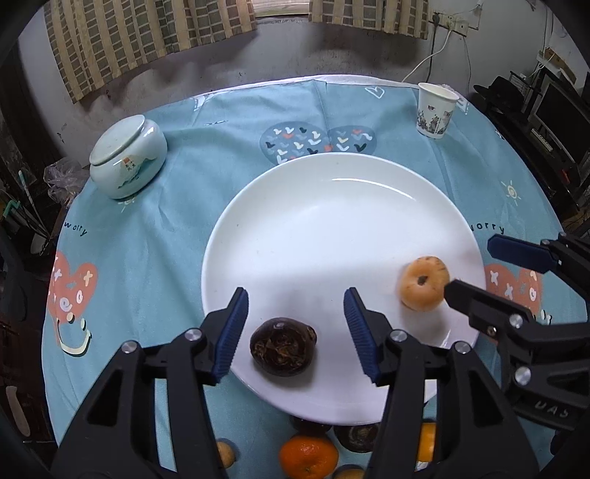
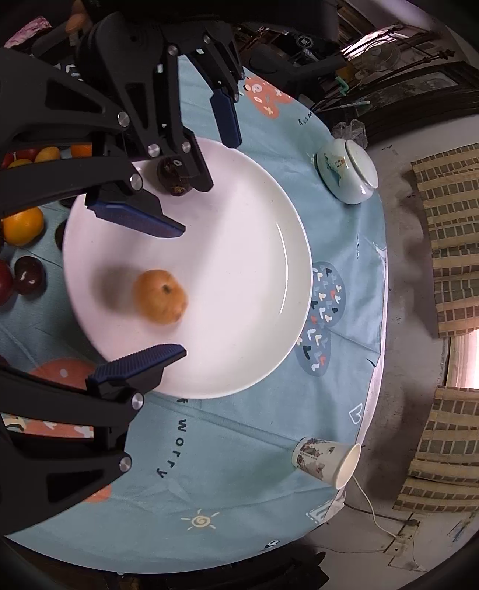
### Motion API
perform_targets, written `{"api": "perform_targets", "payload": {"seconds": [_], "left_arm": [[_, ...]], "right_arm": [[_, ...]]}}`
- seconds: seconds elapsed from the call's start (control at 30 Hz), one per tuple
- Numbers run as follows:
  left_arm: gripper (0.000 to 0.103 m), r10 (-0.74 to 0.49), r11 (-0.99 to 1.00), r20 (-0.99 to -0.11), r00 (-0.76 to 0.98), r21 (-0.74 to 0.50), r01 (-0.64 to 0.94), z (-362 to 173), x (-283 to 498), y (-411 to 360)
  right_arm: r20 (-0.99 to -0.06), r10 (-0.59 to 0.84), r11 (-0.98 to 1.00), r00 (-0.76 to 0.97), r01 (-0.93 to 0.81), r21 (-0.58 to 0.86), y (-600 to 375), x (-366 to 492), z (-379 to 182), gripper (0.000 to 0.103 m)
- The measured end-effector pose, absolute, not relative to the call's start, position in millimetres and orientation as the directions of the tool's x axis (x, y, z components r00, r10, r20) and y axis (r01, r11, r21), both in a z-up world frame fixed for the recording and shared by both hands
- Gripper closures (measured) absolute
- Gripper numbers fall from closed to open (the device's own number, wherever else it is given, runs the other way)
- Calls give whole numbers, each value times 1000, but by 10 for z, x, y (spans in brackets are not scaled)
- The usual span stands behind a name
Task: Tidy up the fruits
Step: 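Carry both fruits over the white plate and open both grippers to release them, then lift both grippers away from the plate back toward the loose fruits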
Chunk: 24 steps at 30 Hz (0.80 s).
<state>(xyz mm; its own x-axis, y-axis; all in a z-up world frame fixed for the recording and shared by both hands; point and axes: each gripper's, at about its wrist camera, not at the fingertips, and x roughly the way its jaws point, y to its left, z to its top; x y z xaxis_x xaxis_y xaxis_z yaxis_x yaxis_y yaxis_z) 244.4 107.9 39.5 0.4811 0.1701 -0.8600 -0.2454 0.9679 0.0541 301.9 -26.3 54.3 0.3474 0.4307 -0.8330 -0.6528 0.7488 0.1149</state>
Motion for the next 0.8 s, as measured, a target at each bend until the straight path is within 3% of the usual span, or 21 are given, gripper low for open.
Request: {"api": "perform_targets", "payload": {"seconds": [0.33,0.8], "left_arm": [[47,180,971,-821,541,62,-229,764,2183,932],[34,224,971,-698,681,100,-217,1710,1429,512]], "right_arm": [[-798,474,744,371,-654,138,-698,2464,731,42],[-806,472,755,356,-635,163,-1102,1590,734,42]]}}
